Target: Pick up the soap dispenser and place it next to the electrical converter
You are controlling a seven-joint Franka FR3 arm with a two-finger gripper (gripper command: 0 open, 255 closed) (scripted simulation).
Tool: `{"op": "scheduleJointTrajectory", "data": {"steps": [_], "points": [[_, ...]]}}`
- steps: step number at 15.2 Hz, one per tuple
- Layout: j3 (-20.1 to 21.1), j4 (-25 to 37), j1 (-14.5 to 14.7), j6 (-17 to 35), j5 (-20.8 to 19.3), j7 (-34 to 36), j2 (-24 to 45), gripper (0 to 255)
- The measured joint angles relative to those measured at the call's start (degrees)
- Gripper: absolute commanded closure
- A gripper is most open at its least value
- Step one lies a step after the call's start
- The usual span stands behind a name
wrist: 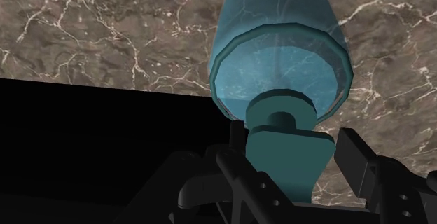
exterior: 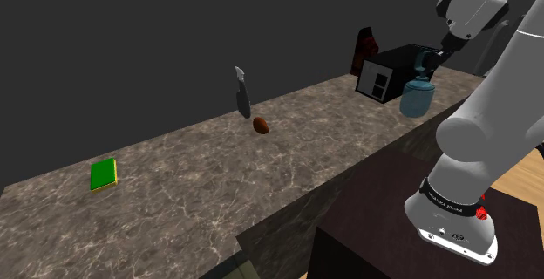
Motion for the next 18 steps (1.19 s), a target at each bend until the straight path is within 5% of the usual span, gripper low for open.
{"op": "scheduleJointTrajectory", "data": {"steps": [1, 7, 12, 18], "points": [[0.0, 0.0, 0.0, 0.0, 0.0, 0.0, 0.0, 0], [0.0, 0.0, 0.0, 0.0, 0.0, 0.0, 0.0, 0], [-0.1, 1.8, -0.5, -4.8, -6.1, 4.1, -5.4, 0], [-0.1, 2.2, -0.6, -5.5, -6.7, 4.5, -5.9, 0]]}}
